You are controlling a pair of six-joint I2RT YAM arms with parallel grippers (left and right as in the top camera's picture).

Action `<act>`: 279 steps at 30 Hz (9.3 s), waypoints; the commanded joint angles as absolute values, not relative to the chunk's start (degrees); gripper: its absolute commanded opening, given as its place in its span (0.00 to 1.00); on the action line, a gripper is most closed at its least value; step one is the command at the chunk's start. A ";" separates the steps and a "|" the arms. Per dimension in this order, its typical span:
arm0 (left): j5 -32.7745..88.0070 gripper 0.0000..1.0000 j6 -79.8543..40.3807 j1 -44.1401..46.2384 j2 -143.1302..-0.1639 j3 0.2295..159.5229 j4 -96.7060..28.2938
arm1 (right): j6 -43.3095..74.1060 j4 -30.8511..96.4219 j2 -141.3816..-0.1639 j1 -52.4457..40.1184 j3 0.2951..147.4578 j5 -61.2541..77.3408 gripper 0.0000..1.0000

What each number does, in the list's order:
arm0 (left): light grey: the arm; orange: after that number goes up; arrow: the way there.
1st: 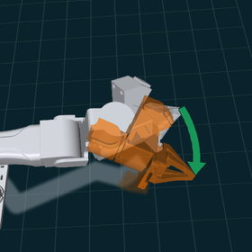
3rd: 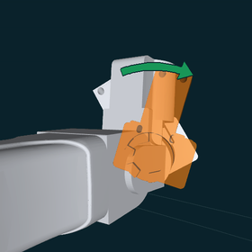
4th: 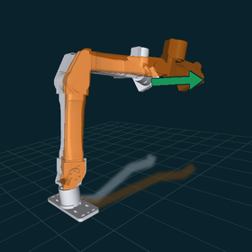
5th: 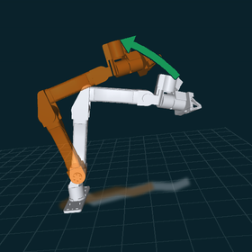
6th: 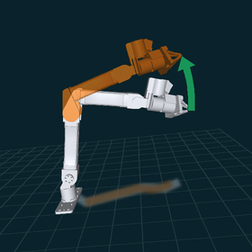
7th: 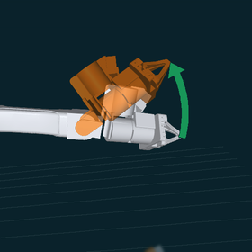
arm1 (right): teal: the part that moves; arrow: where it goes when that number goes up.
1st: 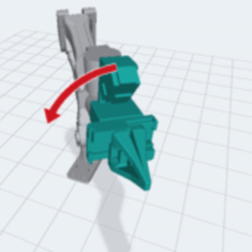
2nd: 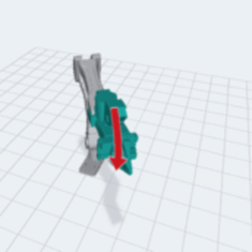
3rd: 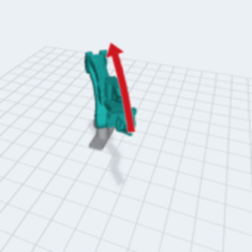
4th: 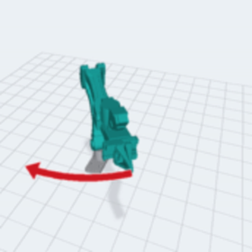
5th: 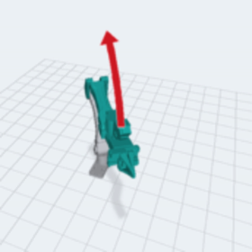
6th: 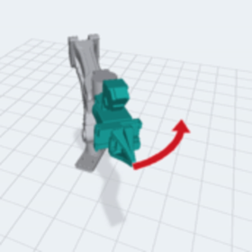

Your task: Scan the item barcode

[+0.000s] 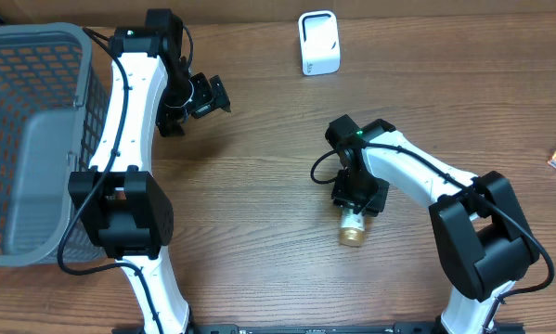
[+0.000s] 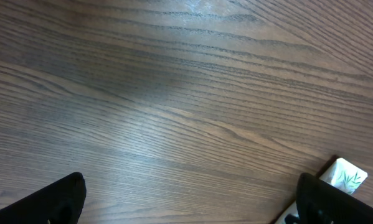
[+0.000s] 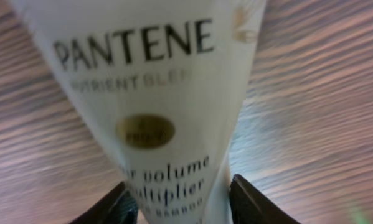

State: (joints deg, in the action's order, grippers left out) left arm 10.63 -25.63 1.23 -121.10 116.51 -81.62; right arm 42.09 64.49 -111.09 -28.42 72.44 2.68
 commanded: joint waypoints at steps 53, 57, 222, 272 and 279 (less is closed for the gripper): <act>10.07 1.00 -26.63 1.19 -121.01 116.99 -81.58 | 29.98 21.06 -118.69 -18.06 103.74 7.70 0.08; 10.07 1.00 -26.63 1.19 -121.01 116.99 -81.58 | 28.62 21.98 -124.40 -16.29 108.75 10.87 0.07; 10.07 1.00 -26.63 1.19 -121.01 116.99 -81.58 | 28.45 77.65 -66.61 5.69 68.18 2.39 1.00; 10.07 1.00 -26.63 1.19 -121.01 116.99 -81.58 | 4.43 3.01 -6.74 -2.02 2.98 13.19 1.00; 10.07 1.00 -26.63 1.19 -121.01 116.99 -81.58 | 4.21 1.98 -2.37 -2.02 0.45 11.73 1.00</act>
State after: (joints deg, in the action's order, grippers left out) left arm 10.41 -25.63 1.23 -121.10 116.51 -81.60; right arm 5.74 2.20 -4.62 -1.65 1.28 13.30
